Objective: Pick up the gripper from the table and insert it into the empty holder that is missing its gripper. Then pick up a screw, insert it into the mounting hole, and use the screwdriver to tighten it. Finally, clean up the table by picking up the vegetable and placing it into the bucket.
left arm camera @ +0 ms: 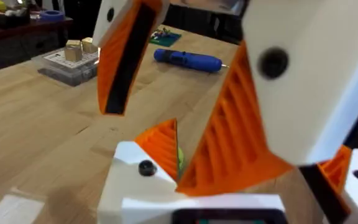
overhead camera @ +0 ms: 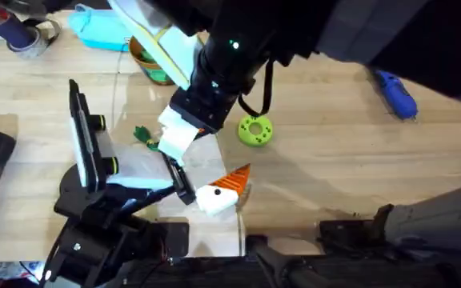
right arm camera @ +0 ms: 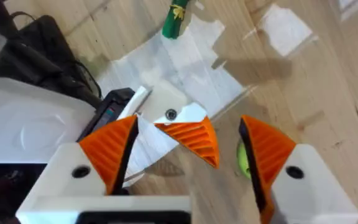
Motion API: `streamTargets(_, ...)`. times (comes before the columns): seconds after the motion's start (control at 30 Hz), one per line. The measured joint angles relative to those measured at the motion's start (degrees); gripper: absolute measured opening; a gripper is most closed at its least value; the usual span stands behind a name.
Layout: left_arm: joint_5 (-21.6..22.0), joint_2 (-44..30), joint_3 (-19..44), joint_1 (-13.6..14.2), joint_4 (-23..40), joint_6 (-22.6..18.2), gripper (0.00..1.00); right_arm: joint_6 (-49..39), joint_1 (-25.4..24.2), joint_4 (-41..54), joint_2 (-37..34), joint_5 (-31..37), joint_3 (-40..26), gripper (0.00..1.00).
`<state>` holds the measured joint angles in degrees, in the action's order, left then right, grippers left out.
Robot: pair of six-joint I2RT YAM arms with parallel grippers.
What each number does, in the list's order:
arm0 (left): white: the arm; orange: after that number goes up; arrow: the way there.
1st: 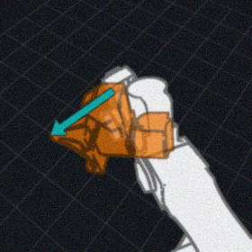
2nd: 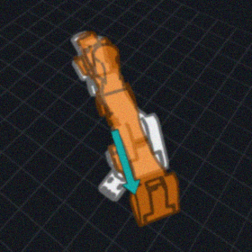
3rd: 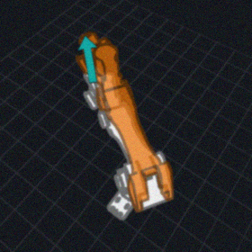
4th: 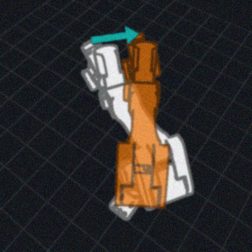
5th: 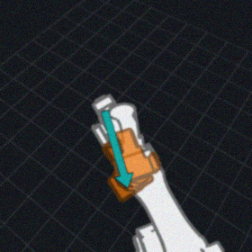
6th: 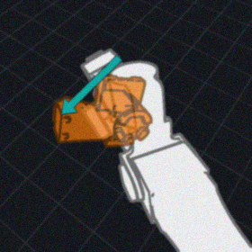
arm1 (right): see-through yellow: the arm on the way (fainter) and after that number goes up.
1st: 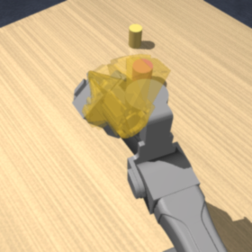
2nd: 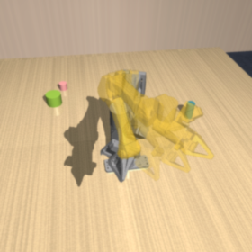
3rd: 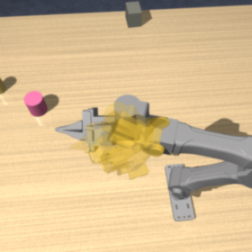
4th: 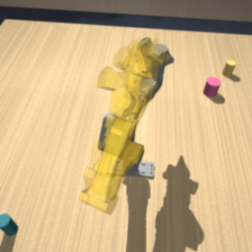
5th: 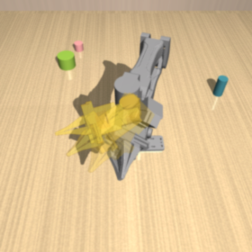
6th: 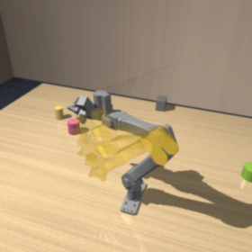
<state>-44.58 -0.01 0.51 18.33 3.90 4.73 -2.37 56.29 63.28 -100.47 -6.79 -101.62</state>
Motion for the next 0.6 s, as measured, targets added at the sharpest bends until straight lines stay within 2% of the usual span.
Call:
streamTargets(0.23,-0.1,0.0,0.0,0.0,0.0,0.0,0.991,0.0,-2.0,0.2,0.3,-0.7,0.0,0.996)
streamTargets(0.6,-0.2,0.0,0.0,0.0,0.0,0.0,0.991,0.0,-11.6,0.8,6.3,-1.0,-0.1,0.996)
